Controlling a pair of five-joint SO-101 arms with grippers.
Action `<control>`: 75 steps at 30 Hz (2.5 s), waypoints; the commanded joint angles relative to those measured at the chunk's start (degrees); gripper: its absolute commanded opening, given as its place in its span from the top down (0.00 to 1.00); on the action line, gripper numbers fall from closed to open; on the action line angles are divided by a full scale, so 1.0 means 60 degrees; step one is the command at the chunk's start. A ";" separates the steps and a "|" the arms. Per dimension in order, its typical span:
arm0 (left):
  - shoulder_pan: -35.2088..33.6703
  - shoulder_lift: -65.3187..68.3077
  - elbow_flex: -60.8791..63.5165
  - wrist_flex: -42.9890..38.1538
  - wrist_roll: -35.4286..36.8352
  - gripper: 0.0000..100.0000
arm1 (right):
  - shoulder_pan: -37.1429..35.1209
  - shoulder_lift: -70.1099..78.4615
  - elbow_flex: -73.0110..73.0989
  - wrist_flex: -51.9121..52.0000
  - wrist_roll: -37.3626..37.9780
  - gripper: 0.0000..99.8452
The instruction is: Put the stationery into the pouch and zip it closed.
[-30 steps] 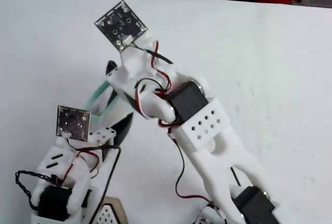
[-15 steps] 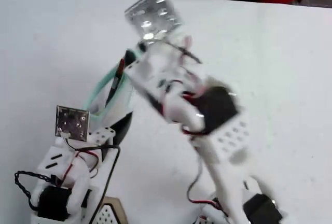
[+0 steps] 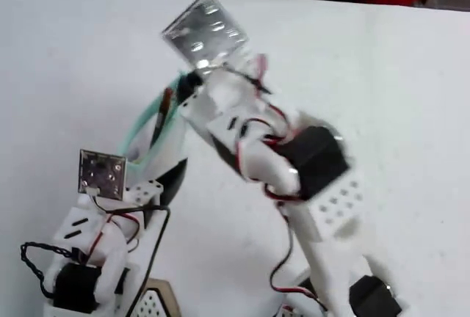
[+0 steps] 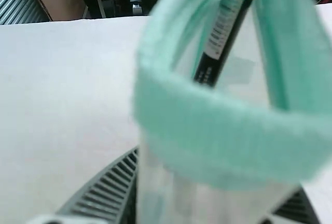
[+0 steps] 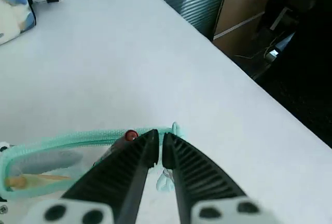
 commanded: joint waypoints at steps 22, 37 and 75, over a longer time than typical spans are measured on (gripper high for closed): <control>-0.0418 0.0037 -0.0469 -0.0264 0.0161 0.69 | -0.0916 0.0139 -0.0381 -0.0374 -0.0132 0.98; -0.0418 0.0037 -0.0484 -0.0264 0.0161 0.69 | -0.1150 0.1634 -0.0308 0.0520 -0.0117 0.98; -0.1707 0.0037 -0.0381 -0.0982 0.0117 0.68 | -0.1341 0.4535 -0.1333 0.1927 0.1319 0.98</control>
